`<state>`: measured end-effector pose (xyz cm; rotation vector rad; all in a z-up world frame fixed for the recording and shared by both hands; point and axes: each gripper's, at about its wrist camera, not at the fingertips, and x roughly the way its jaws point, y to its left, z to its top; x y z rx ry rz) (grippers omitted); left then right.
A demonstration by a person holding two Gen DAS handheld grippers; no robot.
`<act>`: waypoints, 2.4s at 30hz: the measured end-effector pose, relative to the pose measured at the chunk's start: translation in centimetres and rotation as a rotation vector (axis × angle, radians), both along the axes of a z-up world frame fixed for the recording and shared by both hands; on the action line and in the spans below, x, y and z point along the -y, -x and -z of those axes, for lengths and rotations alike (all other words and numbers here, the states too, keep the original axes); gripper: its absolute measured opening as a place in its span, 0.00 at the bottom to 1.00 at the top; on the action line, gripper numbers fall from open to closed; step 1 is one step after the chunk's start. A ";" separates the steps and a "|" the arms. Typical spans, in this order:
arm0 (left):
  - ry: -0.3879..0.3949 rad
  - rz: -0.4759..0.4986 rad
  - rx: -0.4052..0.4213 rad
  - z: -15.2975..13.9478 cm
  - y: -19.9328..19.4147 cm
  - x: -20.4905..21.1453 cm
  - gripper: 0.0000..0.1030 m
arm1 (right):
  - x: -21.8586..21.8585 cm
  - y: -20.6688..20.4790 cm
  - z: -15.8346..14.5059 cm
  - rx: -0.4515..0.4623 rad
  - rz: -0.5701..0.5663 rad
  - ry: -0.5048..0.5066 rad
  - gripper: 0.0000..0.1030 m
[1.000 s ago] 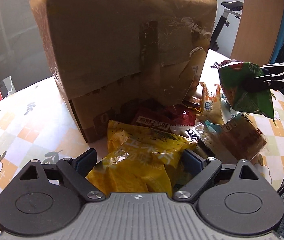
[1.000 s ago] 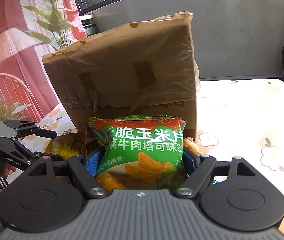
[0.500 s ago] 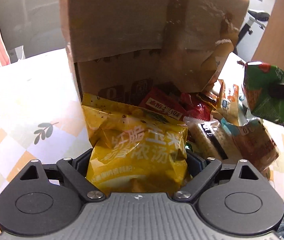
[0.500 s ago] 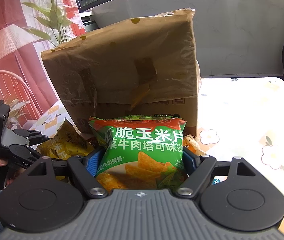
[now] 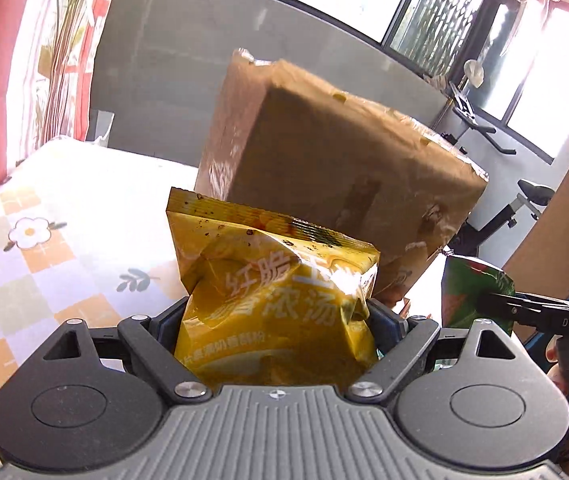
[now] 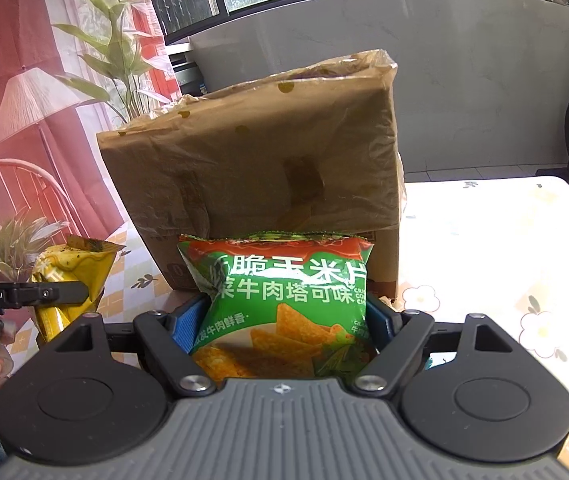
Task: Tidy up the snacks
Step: 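Lift both held bags and carry them above the cardboard box, then open both tools to drop the bags into the box, then withdraw, then lower right tool to the bread pack with red text and grasp it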
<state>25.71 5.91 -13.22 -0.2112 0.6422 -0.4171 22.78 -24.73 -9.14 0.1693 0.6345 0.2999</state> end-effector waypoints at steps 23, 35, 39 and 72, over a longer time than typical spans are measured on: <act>-0.147 -0.030 0.248 -13.2 -10.1 8.4 0.88 | -1.1 -10.2 -12.3 0.246 -0.064 0.128 0.79; -0.298 -0.074 0.189 -10.9 -17.8 13.2 0.91 | -1.9 -17.8 -9.2 0.170 -0.013 0.187 0.86; -0.292 -0.096 0.179 -10.4 -17.5 12.7 0.94 | -1.4 -17.9 -9.1 0.159 -0.004 0.136 0.90; -0.194 -0.128 0.004 -1.2 -0.1 6.2 0.92 | -3.0 0.3 -0.9 0.061 -0.012 0.064 0.91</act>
